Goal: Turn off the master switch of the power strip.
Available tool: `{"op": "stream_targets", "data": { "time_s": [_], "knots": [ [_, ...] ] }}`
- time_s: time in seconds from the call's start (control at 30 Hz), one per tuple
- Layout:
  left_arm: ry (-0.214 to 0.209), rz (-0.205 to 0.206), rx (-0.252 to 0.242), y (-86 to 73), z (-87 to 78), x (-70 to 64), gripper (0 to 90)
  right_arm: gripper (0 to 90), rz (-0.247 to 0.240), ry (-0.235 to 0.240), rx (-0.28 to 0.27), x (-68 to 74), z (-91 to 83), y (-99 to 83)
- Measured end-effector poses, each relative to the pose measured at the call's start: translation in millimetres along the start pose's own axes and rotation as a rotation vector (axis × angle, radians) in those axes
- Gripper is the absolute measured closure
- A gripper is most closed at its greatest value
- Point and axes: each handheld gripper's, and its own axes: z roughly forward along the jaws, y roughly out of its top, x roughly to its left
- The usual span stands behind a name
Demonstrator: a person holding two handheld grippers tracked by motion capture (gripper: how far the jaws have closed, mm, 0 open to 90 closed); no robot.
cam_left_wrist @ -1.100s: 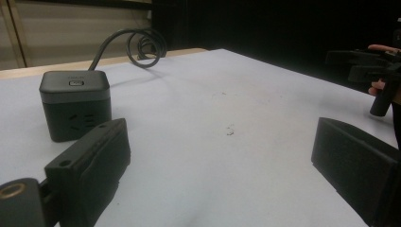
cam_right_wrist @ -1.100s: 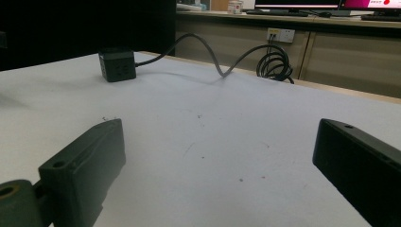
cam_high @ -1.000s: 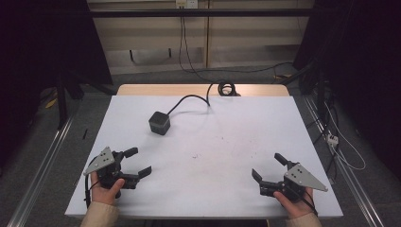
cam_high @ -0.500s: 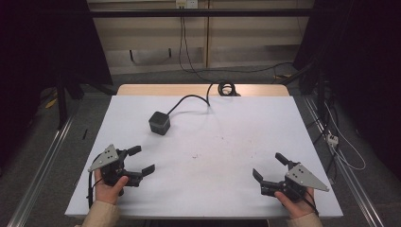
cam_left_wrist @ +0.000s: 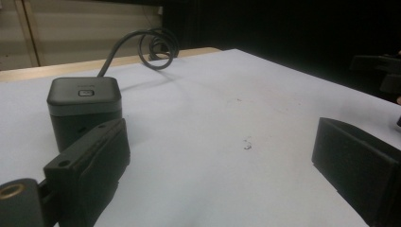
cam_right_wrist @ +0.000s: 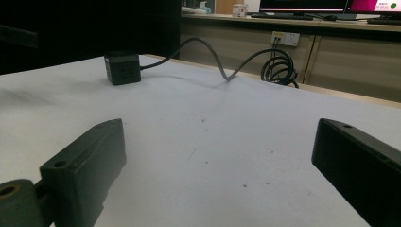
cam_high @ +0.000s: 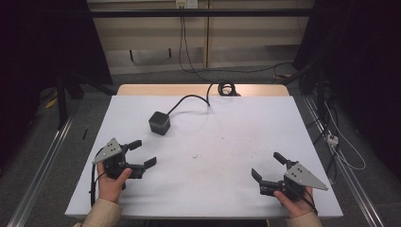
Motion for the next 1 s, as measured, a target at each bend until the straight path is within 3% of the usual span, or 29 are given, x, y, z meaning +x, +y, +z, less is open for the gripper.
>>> {"op": "stream_targets", "data": {
  "time_s": [0.47, 1.0],
  "knots": [
    [0.050, 0.013, 0.031, 6.9, 23.1, 14.0, 4.5, 3.4, -0.001, 0.003, -0.007, -0.5, -1.3, 0.6],
    [0.059, -0.005, 0.024, 13.3, 35.0, 22.2, 4.7, 3.5, -0.001, 0.004, -0.008, -1.6, -1.9, 0.6]
  ]
}}
